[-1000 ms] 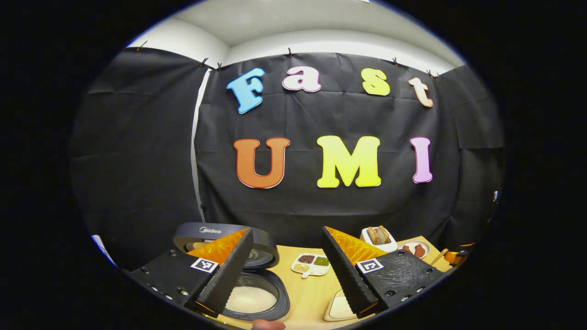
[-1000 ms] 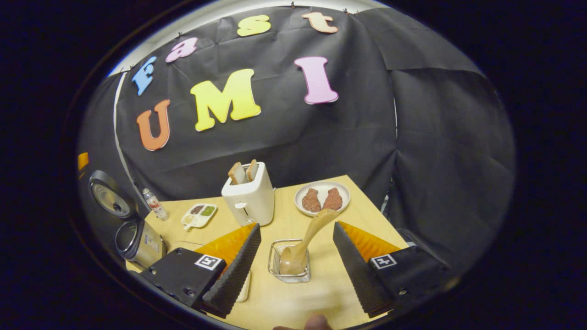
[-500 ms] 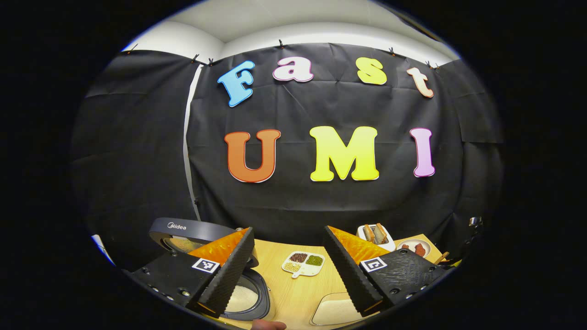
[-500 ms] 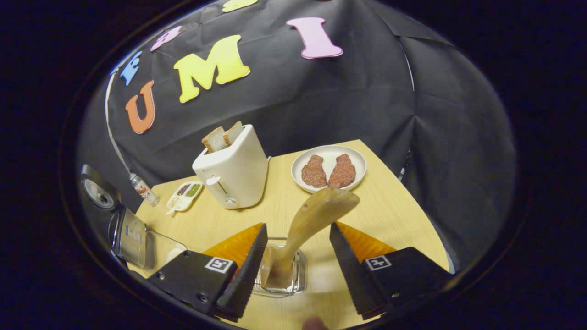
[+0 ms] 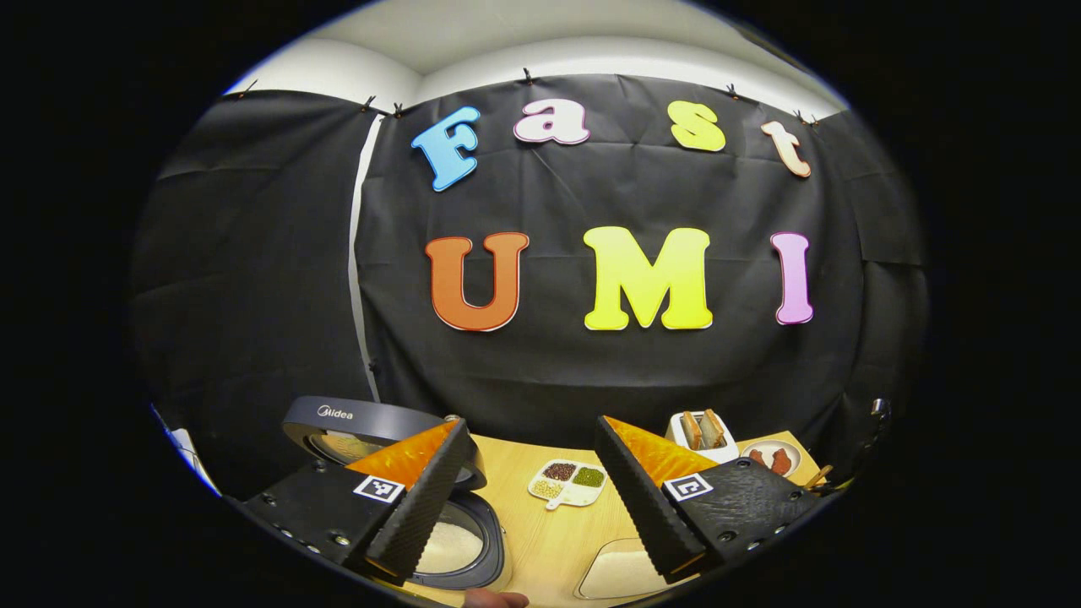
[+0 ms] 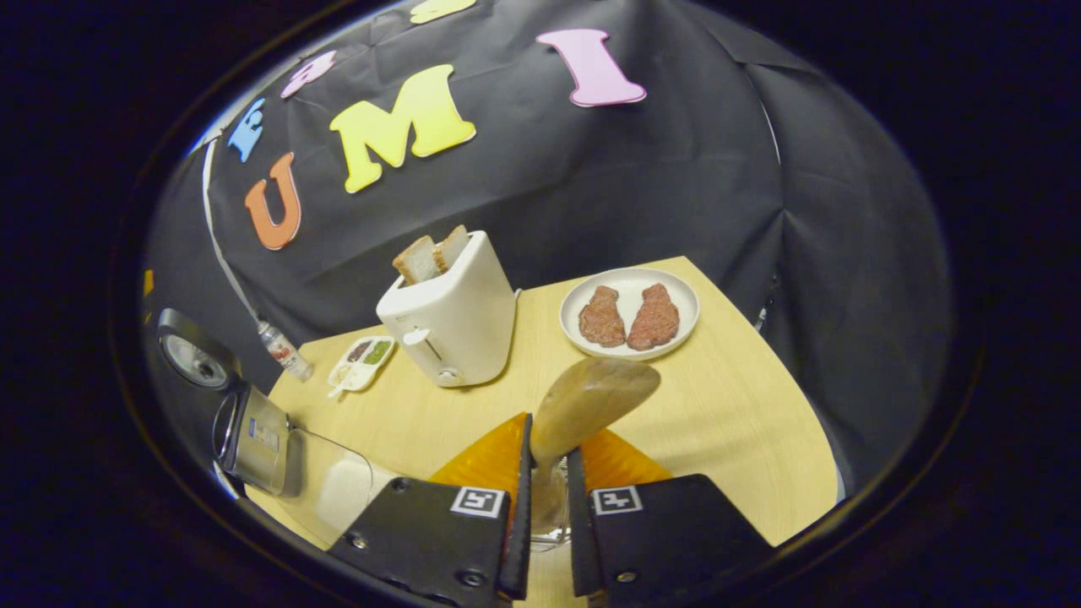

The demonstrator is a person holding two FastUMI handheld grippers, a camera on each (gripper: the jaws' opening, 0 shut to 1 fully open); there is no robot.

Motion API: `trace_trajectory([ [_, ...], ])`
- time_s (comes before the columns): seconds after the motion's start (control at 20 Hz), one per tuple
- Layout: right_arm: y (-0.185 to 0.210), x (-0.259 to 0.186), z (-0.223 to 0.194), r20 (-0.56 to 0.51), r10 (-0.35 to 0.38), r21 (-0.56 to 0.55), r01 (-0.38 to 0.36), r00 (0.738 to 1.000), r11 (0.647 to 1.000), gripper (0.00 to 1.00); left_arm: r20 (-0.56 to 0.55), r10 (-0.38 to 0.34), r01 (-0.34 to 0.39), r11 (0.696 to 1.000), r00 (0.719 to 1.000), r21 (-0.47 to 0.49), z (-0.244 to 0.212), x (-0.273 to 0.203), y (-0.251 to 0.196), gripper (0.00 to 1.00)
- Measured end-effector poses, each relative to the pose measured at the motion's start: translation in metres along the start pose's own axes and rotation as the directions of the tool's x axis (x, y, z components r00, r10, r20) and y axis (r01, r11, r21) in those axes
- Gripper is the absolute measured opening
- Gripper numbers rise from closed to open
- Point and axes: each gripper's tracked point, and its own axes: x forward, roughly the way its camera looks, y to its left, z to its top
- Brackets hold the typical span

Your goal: Close the left gripper, press the button to open the rice cooker; take a wooden spoon from the chopstick holder with the right hand, scoop a spoonful of rice and pour it into the rice cooker, then put the wooden spoon back into the chopstick holder.

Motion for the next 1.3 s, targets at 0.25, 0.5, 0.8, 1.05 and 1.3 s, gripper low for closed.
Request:
trace_trajectory([
  [0.25,0.016,-0.022,0.011,0.012,-0.023,-0.007,0.023,1.0,1.0,0.17,0.019,-0.021,0.021,1.0,1.0,-0.005,0.006,-0.018,0.019,0.96],
  [0.5,0.047,-0.07,0.055,0.12,-0.062,-0.065,0.071,0.991,0.995,0.13,0.059,-0.023,0.024,0.999,0.998,-0.021,0.013,-0.052,0.06,0.96],
  [0.8,0.139,-0.122,0.073,0.215,-0.013,-0.109,0.037,0.976,0.993,0.11,0.106,-0.003,0.007,0.999,0.994,-0.033,0.015,-0.091,0.121,0.96],
  [1.05,0.204,-0.122,0.027,0.17,0.039,-0.133,-0.017,0.985,0.991,0.11,0.112,0.02,-0.016,0.999,0.994,-0.035,0.01,-0.116,0.165,0.96],
  [1.3,0.204,-0.077,-0.046,0.074,-0.048,-0.197,0.062,0.996,0.978,0.11,0.083,0.07,-0.068,0.997,0.994,-0.031,-0.003,-0.129,0.203,0.96],
])
